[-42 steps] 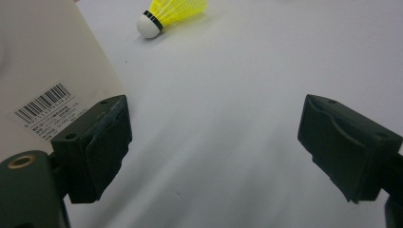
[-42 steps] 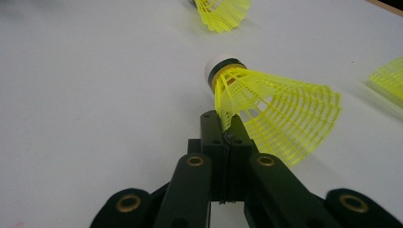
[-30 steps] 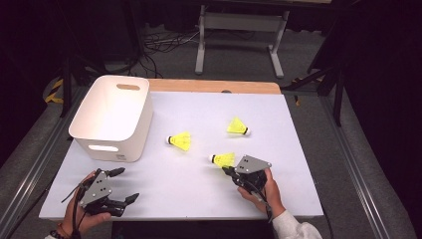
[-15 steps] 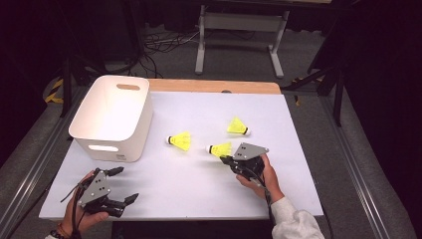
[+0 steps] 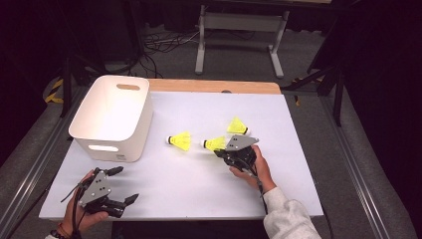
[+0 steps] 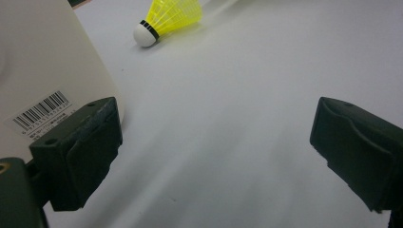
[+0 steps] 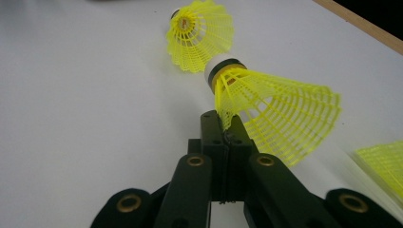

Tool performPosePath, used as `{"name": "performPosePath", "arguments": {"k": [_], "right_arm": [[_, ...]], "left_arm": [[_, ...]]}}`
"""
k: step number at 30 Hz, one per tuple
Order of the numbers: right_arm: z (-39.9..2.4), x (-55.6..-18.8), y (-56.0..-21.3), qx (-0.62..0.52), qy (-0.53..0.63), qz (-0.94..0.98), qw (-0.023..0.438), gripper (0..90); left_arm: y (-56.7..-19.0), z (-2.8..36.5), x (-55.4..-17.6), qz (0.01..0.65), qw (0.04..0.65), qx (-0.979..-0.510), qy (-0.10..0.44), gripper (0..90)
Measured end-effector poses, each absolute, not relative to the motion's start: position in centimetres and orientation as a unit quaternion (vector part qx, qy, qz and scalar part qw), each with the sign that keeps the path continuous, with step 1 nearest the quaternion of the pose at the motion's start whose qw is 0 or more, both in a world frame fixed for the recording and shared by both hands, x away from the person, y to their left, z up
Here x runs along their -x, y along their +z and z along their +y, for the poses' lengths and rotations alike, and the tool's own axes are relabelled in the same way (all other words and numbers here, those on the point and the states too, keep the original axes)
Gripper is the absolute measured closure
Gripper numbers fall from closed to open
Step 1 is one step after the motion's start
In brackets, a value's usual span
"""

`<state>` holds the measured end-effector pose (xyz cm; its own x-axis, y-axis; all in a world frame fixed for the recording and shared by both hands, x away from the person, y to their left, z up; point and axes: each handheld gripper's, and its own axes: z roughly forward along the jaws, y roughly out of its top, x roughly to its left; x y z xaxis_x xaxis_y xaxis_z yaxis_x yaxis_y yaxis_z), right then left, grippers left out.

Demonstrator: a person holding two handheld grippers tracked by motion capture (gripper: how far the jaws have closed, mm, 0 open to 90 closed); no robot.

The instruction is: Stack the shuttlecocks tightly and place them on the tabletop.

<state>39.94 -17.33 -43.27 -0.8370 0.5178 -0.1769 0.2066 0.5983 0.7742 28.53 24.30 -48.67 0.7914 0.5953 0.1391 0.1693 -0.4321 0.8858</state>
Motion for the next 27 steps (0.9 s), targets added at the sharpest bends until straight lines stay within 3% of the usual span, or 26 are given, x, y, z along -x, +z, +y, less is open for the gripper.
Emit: {"name": "performPosePath", "arguments": {"k": [27], "right_arm": [[-12.1, -42.7, -44.6, -0.204, 0.396, 0.879, 0.169, 89.9]], "left_arm": [[-48.8, 24.2, -28.6, 0.23, 0.478, -0.819, 0.216, 4.8]]}}
